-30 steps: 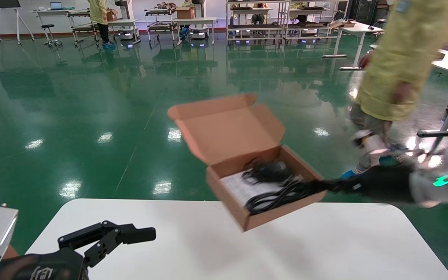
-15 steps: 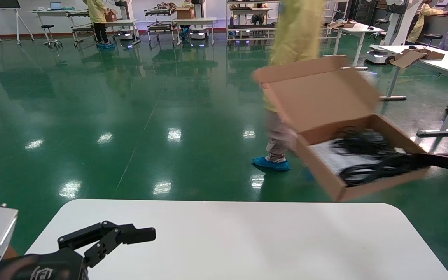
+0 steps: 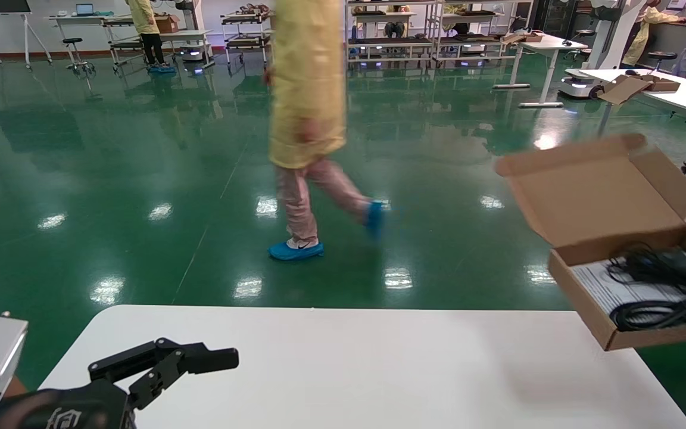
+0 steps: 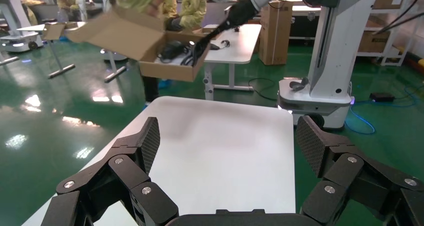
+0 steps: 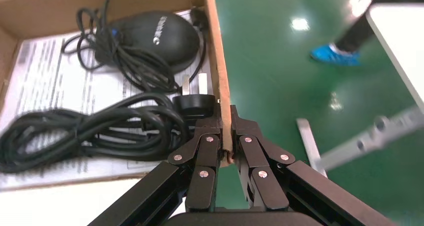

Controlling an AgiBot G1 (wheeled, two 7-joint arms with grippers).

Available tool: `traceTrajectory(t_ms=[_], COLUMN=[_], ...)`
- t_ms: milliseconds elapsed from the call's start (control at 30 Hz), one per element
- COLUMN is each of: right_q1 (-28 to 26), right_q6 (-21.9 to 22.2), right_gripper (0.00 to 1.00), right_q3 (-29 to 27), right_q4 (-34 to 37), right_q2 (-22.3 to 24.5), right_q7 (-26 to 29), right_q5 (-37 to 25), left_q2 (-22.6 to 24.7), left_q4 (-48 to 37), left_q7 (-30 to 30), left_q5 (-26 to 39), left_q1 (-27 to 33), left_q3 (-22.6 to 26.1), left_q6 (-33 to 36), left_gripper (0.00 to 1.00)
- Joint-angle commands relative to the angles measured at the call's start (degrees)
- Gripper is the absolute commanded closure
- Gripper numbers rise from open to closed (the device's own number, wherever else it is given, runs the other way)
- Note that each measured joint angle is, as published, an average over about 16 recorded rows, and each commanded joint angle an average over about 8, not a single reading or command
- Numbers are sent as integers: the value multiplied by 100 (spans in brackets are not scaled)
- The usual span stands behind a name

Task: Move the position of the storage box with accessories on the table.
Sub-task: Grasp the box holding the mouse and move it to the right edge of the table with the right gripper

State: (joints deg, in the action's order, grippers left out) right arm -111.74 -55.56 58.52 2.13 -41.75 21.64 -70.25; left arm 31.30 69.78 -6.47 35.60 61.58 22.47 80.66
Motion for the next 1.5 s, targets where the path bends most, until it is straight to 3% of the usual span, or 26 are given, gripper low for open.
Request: traceTrajectory(t_ms=[33, 367, 800, 1500], right_q1=[161, 965, 1799, 2317], right_q6=[183, 664, 955, 1581], right_gripper=[100, 100, 100, 100], right_q3=[-23, -229, -441, -588], right_q4=[51, 31, -51, -196], right_q2=[31, -55, -151, -544], right_q7=[-22, -114, -238, -364], right_q5=[33, 311, 600, 808], left_q2=[0, 0, 0, 0], left_q4=[0, 0, 0, 0], left_q7=[0, 0, 0, 0], left_q5=[0, 0, 0, 0], left_q1=[0, 0, 0, 0], left_q3=[0, 0, 0, 0], left_q6=[0, 0, 0, 0], left_gripper=[0, 0, 0, 0])
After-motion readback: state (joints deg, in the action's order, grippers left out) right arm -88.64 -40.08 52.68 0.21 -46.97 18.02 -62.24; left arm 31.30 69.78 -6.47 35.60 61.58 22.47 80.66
